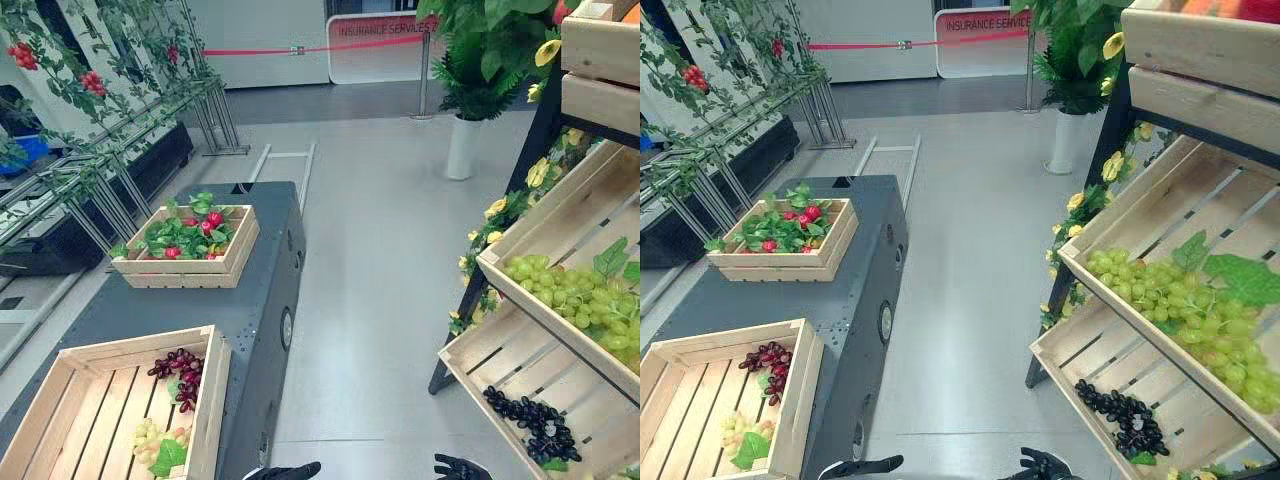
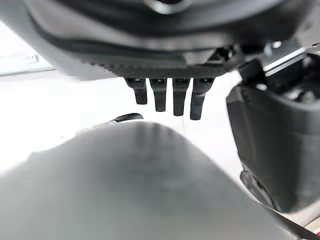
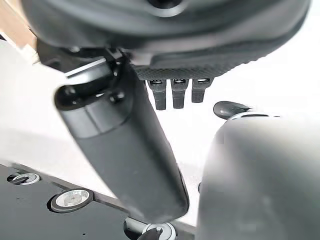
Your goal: Pick up the fruits from the basket on one side to the basket on the other side
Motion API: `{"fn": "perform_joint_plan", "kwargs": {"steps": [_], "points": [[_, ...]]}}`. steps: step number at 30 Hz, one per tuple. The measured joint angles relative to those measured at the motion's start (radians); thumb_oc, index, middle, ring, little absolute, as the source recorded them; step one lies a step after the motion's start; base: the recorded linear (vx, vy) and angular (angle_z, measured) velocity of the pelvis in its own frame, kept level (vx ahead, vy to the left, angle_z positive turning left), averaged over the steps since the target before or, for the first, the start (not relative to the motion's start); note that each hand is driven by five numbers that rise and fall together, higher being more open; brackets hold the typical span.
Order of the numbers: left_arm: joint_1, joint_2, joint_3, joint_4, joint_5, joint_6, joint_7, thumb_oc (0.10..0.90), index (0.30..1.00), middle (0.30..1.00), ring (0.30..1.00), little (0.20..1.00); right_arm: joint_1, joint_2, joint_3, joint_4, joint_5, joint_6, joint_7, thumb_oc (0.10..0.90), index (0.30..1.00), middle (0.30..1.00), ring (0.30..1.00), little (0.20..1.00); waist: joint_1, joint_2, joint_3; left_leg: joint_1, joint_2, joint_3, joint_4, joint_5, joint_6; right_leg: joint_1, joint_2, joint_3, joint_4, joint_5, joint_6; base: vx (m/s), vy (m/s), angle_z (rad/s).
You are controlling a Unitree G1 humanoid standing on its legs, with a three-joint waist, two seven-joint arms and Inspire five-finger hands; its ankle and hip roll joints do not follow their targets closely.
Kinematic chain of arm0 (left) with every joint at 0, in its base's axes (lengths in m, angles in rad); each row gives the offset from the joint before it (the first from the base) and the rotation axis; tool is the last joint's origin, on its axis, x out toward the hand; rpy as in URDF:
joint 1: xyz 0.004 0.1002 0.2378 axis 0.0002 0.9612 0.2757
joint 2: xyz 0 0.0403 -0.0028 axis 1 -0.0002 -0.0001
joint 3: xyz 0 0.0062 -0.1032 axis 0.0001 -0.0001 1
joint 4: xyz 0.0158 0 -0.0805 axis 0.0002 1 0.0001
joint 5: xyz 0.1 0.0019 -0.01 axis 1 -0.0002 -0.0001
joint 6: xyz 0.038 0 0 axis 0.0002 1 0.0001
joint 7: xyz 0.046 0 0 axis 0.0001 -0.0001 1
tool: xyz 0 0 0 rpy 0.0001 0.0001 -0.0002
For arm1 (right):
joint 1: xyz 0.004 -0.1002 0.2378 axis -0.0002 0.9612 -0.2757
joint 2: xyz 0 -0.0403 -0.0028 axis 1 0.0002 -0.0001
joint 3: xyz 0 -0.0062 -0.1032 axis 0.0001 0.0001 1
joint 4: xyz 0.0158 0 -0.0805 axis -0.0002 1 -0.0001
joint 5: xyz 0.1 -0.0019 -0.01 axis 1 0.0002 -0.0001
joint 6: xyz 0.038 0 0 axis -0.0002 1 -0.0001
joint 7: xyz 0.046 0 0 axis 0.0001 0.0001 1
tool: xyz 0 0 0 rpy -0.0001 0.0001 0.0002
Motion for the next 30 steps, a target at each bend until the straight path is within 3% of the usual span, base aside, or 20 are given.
{"fn": "perform_joint_plan", "kwargs": {"steps": [30], "points": [[-0.038,0.000,0.001,0.002,0.005,0.016,0.026,0.800,0.900,0.900,0.900,0.900,-0.010,0.003,0.007,0.000,-0.022,0.000,0.003,0.800,0.900,0.900,0.900,0.900,0.012,-0.008,0.018,-0.023,0.016,-0.028,0.006,0.004,-0.006,-0.006,0.020,-0.031,0.000,-0.009,-0.013,0.01,-0.057,0.07]]}}
